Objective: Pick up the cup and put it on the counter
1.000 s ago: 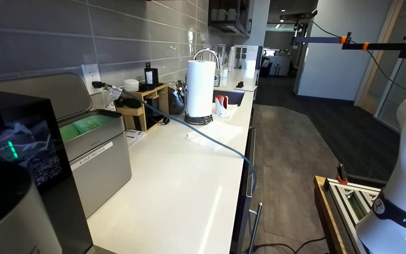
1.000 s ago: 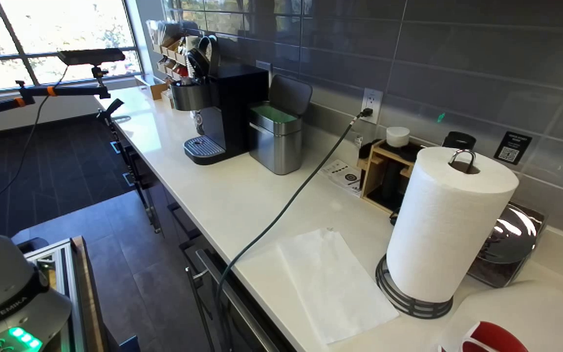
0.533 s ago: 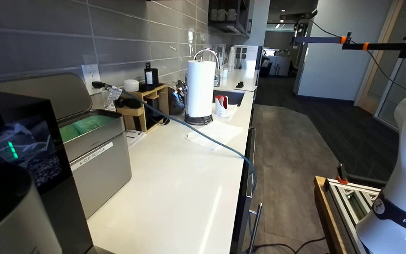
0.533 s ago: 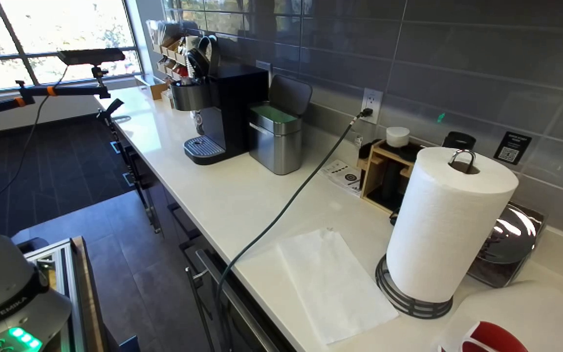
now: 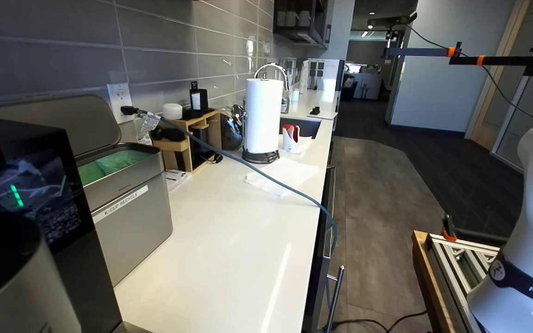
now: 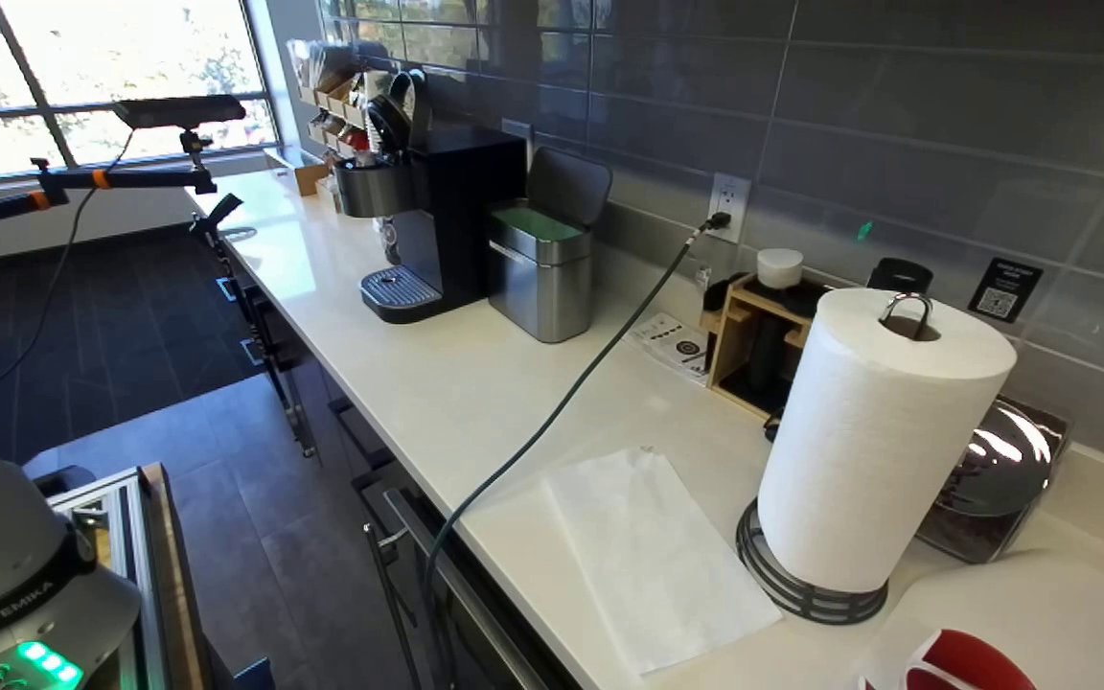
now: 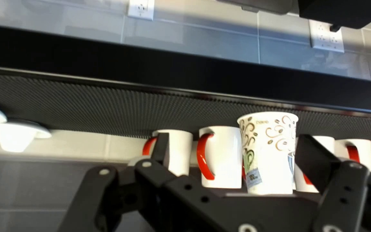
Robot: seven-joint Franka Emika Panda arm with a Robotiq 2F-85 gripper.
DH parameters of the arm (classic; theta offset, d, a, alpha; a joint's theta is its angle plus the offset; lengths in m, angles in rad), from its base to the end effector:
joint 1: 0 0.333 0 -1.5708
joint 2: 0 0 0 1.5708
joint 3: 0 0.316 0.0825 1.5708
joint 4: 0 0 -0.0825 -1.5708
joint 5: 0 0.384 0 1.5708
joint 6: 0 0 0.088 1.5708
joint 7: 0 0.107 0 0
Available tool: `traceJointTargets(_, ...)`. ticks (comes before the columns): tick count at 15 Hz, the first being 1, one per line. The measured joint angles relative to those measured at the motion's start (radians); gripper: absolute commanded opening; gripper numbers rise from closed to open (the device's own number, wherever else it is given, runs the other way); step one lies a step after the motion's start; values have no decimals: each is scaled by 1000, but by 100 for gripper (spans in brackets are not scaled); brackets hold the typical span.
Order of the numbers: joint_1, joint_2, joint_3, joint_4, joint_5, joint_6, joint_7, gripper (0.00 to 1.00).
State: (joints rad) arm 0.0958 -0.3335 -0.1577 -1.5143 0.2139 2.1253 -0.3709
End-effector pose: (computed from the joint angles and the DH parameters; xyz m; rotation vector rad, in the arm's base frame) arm 0.4367 -0.0424 0.8885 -2.6965 -0.3677 -1.4394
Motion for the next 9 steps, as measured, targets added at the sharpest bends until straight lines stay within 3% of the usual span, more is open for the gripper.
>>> traceJointTargets(4, 25, 108, 58, 74, 23, 127, -4, 100)
traceJointTargets(9, 32, 212, 83, 243, 79, 131, -95, 100)
